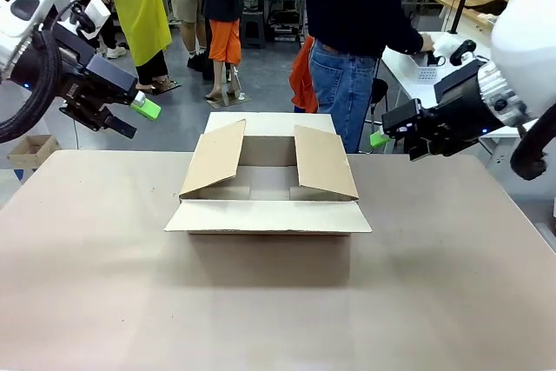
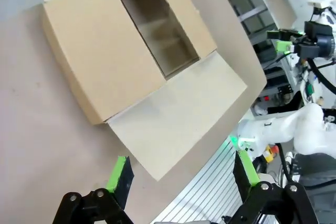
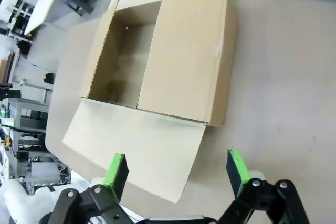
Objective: Pack the gift set into the box.
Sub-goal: Place both hands on the side flaps of the Package Box and spread them outward.
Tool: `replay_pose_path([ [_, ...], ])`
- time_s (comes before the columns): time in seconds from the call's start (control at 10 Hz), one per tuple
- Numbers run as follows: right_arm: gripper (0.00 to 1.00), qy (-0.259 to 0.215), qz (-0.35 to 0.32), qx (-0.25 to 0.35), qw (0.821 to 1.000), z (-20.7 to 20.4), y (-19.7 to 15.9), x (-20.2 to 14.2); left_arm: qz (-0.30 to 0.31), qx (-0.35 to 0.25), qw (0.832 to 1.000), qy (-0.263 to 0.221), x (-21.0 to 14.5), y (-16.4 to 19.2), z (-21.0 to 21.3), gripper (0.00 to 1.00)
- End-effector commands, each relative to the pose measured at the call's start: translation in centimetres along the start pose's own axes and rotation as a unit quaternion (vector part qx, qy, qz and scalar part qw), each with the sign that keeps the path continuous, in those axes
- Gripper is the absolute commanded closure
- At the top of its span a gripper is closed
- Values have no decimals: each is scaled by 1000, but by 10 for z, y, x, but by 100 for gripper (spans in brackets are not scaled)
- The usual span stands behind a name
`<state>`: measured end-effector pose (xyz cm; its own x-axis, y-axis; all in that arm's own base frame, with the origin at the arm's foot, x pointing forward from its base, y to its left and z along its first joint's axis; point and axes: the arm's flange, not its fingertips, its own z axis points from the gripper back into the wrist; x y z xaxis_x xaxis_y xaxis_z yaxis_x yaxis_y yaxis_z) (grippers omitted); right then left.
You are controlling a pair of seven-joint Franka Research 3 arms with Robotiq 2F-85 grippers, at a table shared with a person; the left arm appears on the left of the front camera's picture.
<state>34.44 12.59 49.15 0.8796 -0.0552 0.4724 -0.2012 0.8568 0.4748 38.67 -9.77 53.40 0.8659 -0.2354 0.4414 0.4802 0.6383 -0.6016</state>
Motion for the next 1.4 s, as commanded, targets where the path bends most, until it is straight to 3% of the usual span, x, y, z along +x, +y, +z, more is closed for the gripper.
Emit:
replay_pose_path([
  [0.0, 0, 5, 60, -45, 997, -29, 37, 14, -34, 46, 998, 24, 20, -25, -17, 0],
  [0.3, 0, 30, 99, -138, 985, -83, 105, 23, 18, 172, 983, 63, 85, -52, -60, 0],
  [0.4, 0, 28, 103, -170, 980, -92, 112, 23, 53, 227, 971, 56, 103, -55, -77, 0],
  [0.6, 0, 74, 116, -178, 974, -110, 122, 21, 95, 301, 946, 78, 133, -45, -116, 0],
  [0.8, 0, 64, 138, -152, 977, -108, 127, 16, 87, 302, 944, 97, 149, -40, -153, 0],
  [0.9, 0, 25, 148, -142, 978, -105, 126, 10, 95, 306, 940, 119, 161, -33, -170, 0],
  [1.1, 0, 21, 164, -123, 979, -100, 112, -1, 116, 301, 935, 144, 177, -17, -188, 0],
  [1.3, 0, -17, 160, -53, 986, -71, 84, -11, 142, 293, 932, 158, 180, 1, -193, 0],
])
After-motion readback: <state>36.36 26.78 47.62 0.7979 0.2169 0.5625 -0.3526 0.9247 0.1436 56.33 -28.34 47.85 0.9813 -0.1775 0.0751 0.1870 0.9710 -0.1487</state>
